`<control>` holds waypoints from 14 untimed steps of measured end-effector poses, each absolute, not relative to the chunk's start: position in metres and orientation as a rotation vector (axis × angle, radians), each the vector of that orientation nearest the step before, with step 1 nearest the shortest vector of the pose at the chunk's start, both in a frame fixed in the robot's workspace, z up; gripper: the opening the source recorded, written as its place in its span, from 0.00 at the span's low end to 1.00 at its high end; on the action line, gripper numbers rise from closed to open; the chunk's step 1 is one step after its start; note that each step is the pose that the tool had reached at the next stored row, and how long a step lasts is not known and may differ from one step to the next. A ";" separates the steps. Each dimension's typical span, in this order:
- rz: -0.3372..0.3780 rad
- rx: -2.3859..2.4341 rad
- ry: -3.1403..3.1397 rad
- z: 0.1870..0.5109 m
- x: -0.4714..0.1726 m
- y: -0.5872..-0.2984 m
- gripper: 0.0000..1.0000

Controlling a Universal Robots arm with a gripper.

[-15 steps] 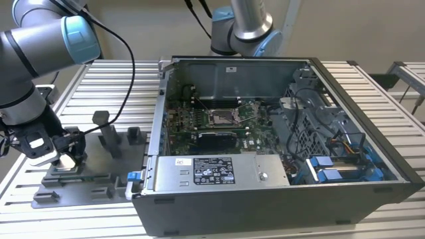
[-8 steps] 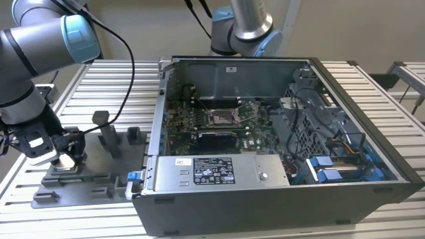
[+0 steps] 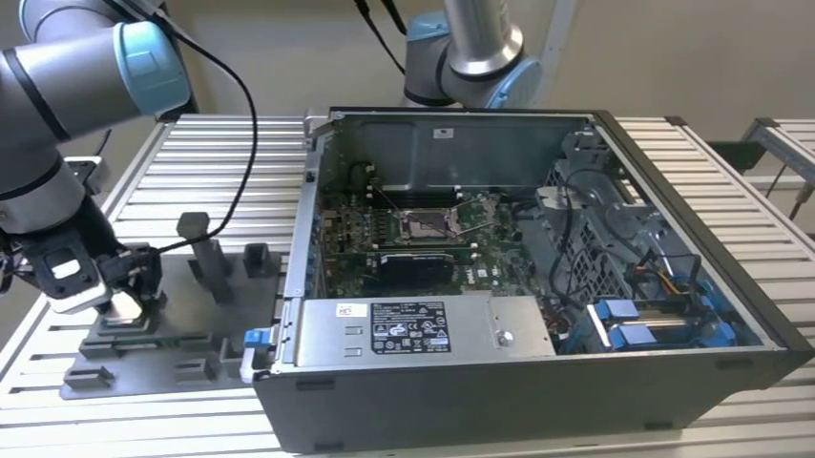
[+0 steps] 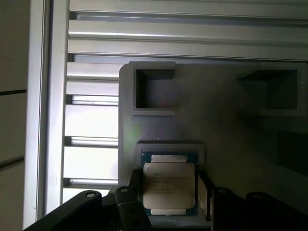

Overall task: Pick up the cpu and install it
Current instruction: 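Place the cpu into insertion slot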

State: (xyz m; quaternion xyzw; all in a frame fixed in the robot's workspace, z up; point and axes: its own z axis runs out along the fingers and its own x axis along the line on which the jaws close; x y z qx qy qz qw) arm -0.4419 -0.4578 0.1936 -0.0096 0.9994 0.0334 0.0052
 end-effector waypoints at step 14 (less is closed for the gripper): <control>0.105 -0.030 3.130 0.256 -0.442 -0.458 0.00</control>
